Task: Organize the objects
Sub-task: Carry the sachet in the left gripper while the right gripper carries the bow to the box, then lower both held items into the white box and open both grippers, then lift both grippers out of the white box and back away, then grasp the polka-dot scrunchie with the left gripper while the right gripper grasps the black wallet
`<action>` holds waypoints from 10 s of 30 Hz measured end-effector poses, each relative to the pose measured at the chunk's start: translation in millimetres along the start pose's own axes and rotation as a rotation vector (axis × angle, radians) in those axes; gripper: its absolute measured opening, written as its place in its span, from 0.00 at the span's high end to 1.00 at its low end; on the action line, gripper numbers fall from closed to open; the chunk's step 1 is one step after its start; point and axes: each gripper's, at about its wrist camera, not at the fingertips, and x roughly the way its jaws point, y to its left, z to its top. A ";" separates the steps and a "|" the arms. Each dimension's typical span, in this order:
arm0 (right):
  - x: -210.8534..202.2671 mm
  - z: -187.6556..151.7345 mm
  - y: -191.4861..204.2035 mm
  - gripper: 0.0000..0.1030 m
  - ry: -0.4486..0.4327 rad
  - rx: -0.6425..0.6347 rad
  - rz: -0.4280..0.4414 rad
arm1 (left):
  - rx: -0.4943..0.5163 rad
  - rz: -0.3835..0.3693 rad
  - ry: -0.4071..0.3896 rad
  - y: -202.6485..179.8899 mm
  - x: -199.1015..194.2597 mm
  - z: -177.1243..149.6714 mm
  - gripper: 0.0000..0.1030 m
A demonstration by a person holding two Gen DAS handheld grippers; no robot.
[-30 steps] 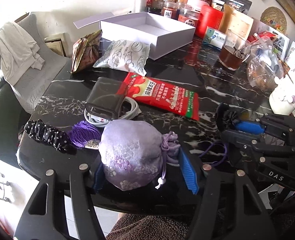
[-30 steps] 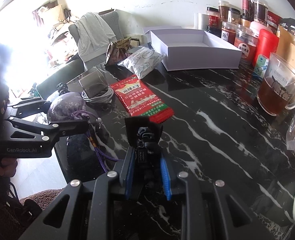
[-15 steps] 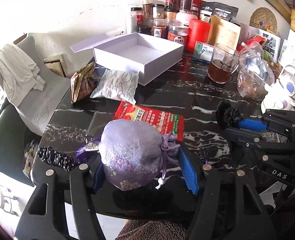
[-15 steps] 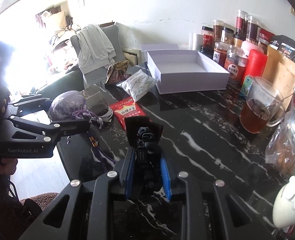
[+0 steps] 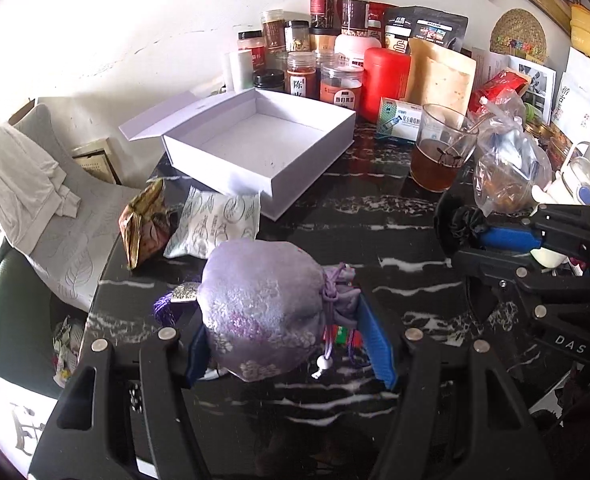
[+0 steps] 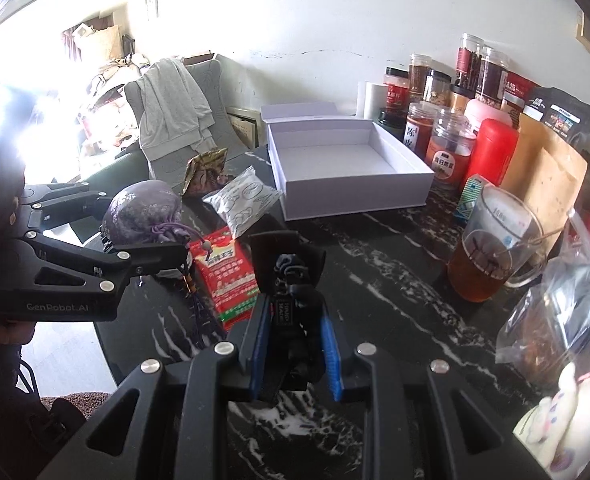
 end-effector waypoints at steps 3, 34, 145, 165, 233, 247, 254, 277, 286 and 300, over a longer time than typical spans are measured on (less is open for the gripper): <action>5.3 11.9 -7.4 0.77 0.003 -0.002 -0.008 | 0.003 -0.007 0.001 2.7 8.1 13.2 0.40; 58.0 130.0 -47.0 0.77 -0.056 -0.066 -0.028 | 0.082 -0.011 -0.046 43.5 70.8 151.9 0.40; 209.3 246.1 -140.5 0.49 0.045 0.092 -0.224 | 0.022 0.088 -0.007 118.5 244.3 300.8 0.24; 118.2 246.8 -108.3 0.49 -0.047 0.055 -0.247 | -0.002 0.104 -0.092 107.0 121.9 285.2 0.24; 44.1 46.7 77.7 0.47 0.055 -0.122 0.089 | -0.246 0.175 0.022 124.9 -46.8 -42.0 0.24; 97.0 47.5 118.4 0.47 0.138 -0.196 0.223 | -0.289 0.169 0.055 171.0 -19.7 -80.3 0.24; 119.7 48.3 129.0 0.39 0.171 -0.214 0.267 | -0.301 0.149 0.065 185.5 -5.9 -86.1 0.19; 161.4 47.6 125.0 0.48 0.228 -0.208 0.336 | -0.234 0.047 0.106 187.0 68.0 -80.3 0.12; 155.1 43.4 123.4 0.55 0.229 -0.222 0.320 | -0.102 0.080 0.123 168.2 82.7 -84.7 0.11; 140.6 43.1 111.6 0.57 0.198 -0.204 0.285 | -0.125 0.062 0.046 166.9 77.3 -103.6 0.50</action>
